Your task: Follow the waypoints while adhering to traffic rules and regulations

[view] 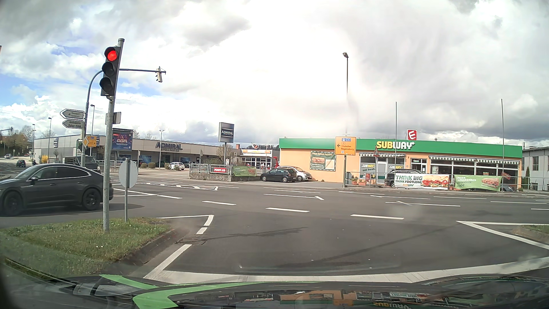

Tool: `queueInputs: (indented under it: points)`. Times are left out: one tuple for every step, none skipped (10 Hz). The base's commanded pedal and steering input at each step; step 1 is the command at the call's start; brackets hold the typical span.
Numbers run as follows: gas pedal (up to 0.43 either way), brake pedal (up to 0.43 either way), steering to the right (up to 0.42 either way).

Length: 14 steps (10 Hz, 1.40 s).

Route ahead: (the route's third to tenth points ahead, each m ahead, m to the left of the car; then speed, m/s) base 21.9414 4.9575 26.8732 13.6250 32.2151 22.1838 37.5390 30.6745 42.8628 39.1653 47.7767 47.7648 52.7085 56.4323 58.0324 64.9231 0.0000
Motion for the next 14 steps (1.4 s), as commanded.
queueInputs:
  points:
    - [0.000,0.311,0.012]
    - [0.000,0.311,0.012]
    - [0.000,0.311,0.012]
    - [0.000,0.311,0.012]
    - [0.000,0.311,0.012]
    - [0.000,0.311,0.012]
    - [0.000,0.311,0.012]
    - [0.000,0.311,0.012]
    - [0.000,0.311,0.012]
    - [0.000,0.311,0.012]
    - [0.000,0.311,0.012]
    - [0.000,0.311,0.012]
    - [0.000,0.311,0.012]
    - [0.000,0.311,0.012]
